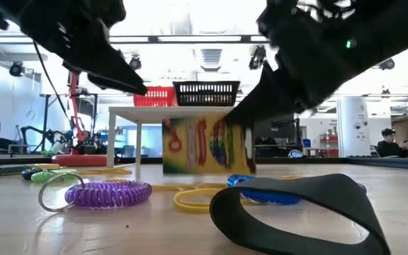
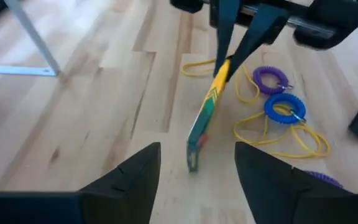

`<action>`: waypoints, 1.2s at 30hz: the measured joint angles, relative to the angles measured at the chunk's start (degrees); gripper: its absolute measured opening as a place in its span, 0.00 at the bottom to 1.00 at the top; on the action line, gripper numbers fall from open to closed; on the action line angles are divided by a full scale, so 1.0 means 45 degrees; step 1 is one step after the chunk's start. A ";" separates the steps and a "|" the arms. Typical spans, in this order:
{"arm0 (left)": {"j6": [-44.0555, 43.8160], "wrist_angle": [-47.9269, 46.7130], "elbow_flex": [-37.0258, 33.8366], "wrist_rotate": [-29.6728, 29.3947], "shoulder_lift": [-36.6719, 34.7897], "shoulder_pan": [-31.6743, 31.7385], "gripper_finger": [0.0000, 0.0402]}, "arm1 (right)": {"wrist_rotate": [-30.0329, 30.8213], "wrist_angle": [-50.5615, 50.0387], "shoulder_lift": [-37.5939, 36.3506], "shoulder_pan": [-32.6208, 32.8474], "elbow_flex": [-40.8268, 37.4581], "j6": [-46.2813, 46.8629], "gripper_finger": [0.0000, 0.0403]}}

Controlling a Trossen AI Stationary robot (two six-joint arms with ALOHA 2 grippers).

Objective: Pick & Place Office Desk Supplies
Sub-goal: Put the right crayon box into the black bin on the shelf

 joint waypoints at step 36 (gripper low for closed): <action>-0.0703 0.5732 -0.2583 -0.2534 0.0731 -0.1301 0.50 | -1.3322 -1.1795 -0.2418 -1.2439 0.8483 -0.3121 0.05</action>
